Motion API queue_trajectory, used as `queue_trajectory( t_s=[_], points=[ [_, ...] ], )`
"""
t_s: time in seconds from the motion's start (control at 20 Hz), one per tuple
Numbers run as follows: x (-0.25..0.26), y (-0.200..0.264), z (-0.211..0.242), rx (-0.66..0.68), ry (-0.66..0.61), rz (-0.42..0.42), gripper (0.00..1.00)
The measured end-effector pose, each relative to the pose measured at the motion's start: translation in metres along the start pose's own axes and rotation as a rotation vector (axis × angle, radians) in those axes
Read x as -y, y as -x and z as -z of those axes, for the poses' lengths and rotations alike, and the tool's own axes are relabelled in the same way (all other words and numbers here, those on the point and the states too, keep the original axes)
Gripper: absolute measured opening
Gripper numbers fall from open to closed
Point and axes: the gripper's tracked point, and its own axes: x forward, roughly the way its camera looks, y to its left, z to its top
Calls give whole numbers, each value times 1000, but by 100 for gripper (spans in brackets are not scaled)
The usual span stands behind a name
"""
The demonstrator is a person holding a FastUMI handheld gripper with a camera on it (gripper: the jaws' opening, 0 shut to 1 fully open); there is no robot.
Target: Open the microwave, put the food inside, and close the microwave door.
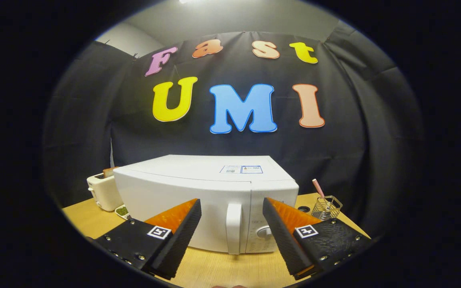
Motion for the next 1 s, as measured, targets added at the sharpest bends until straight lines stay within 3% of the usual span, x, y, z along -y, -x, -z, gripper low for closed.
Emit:
queue_trajectory(
  t_s=[0.25, 0.4, 0.5, 0.6, 0.9, 1.0],
  points=[
    [-3, -23, 26, -48, 1, 17, 97],
    [1, -33, 37, -68, -9, 51, 88],
    [6, -37, 40, -65, -23, 83, 69],
    [2, -38, 40, -55, 3, 77, 30],
    [1, -36, 42, -83, -43, 78, 9],
    [1, -36, 42, -95, -65, 88, 9]
  ],
)
